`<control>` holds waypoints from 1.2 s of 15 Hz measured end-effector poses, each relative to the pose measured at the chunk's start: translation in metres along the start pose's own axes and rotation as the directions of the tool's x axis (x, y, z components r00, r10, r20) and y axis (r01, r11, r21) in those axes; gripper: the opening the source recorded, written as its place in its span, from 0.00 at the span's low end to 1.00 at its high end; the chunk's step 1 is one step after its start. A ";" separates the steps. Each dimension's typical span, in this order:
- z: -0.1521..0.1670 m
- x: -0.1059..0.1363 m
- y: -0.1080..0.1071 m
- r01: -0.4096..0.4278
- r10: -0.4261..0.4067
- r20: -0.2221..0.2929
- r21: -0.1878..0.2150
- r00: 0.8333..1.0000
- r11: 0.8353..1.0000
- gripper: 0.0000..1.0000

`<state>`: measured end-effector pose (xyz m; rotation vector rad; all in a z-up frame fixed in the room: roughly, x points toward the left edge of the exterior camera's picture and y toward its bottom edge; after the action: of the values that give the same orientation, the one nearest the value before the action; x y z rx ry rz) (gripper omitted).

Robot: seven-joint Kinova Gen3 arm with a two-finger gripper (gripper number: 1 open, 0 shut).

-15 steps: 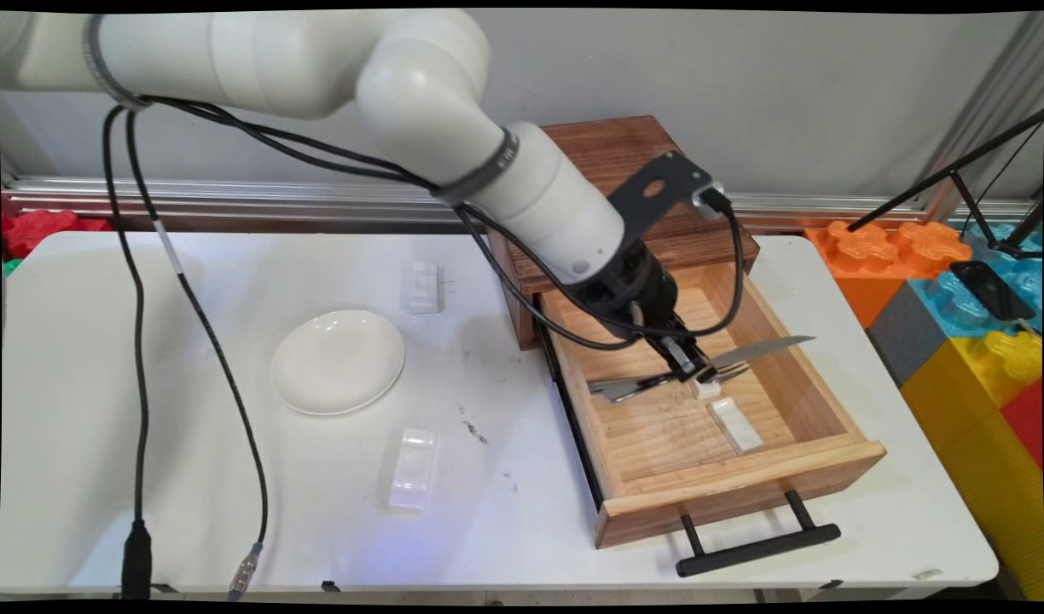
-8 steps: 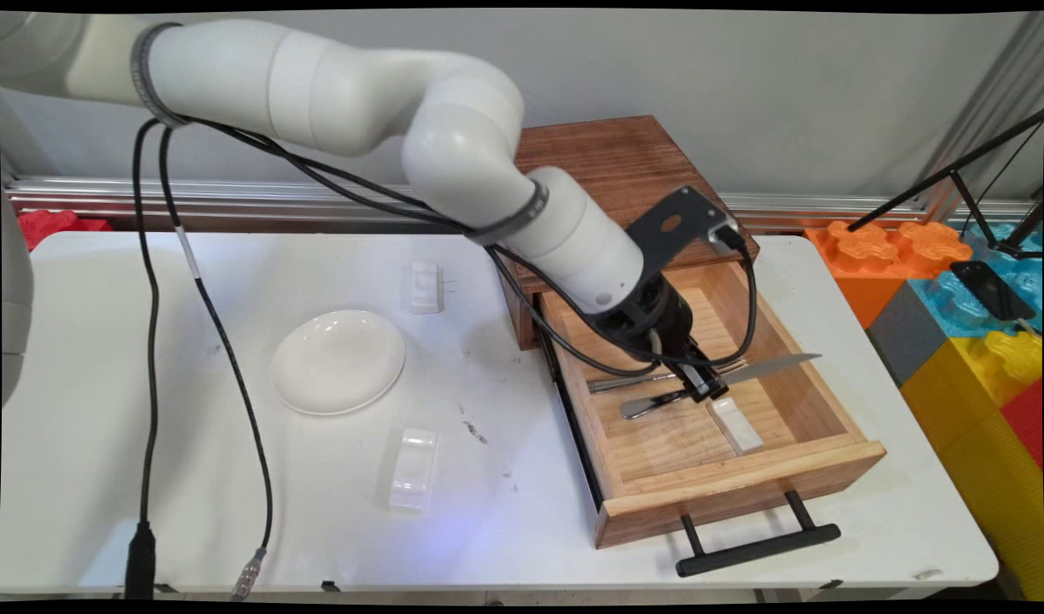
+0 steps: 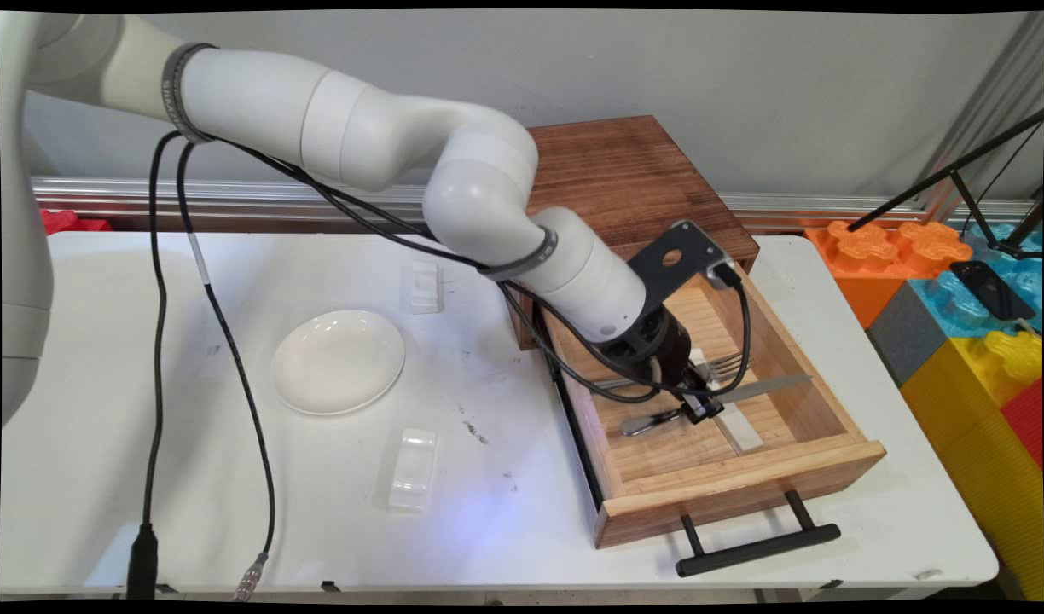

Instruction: Place the picked object into the drawer

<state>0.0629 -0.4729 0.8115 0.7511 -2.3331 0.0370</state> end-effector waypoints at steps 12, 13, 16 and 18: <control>0.026 -0.017 0.001 -0.008 0.008 0.006 -0.002 1.000 1.000 0.00; 0.027 -0.018 0.001 -0.012 0.012 0.006 -0.002 1.000 1.000 0.00; 0.030 -0.020 0.001 -0.020 0.020 0.006 -0.004 1.000 1.000 0.00; 0.032 -0.021 0.001 -0.024 0.024 0.006 -0.006 1.000 1.000 0.00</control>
<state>0.0555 -0.4683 0.7739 0.7210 -2.3467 0.0385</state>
